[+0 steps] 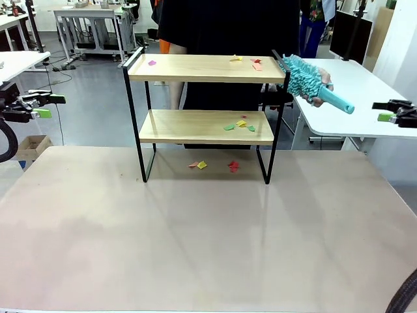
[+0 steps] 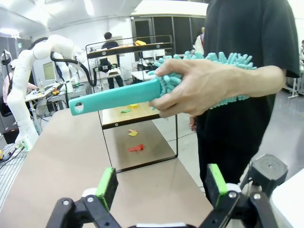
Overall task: Clean the shelf.
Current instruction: Pick up the Duster handed by the human.
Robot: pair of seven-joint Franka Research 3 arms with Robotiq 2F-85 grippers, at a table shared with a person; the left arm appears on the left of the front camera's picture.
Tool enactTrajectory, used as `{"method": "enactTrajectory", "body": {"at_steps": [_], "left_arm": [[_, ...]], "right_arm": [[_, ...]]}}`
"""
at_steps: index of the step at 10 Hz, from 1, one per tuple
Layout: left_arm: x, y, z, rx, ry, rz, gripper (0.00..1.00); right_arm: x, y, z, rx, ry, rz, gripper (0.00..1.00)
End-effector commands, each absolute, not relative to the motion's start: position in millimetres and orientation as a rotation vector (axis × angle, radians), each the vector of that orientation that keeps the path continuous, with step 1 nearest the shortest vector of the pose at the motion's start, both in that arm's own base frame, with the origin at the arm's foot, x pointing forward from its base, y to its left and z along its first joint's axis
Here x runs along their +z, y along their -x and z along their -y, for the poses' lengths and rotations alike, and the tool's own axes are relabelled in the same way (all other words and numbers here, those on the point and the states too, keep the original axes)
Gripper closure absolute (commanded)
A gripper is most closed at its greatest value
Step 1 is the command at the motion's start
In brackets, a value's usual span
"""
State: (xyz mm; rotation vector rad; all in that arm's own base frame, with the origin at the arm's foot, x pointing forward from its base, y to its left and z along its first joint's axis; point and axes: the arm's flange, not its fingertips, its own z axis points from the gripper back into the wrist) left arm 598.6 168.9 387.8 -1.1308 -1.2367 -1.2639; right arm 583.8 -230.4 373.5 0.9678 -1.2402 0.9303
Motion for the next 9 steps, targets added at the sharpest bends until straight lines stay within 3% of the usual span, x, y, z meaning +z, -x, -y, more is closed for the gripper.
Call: {"method": "enactTrajectory", "body": {"at_steps": [1,6,9], "left_arm": [[389,-598,-169,-1.275,1.126,1.239,0.0],[389,-598,-169,-1.275,1.126,1.239,0.0],[389,-598,-169,-1.275,1.126,1.239,0.0]], "right_arm": [[434,-569,228,0.888,-0.84,1.136,0.0],[571,-541,174,0.666,-0.517,0.905,0.0],[612,-526,95,0.517,-0.281,0.802,0.0]]}}
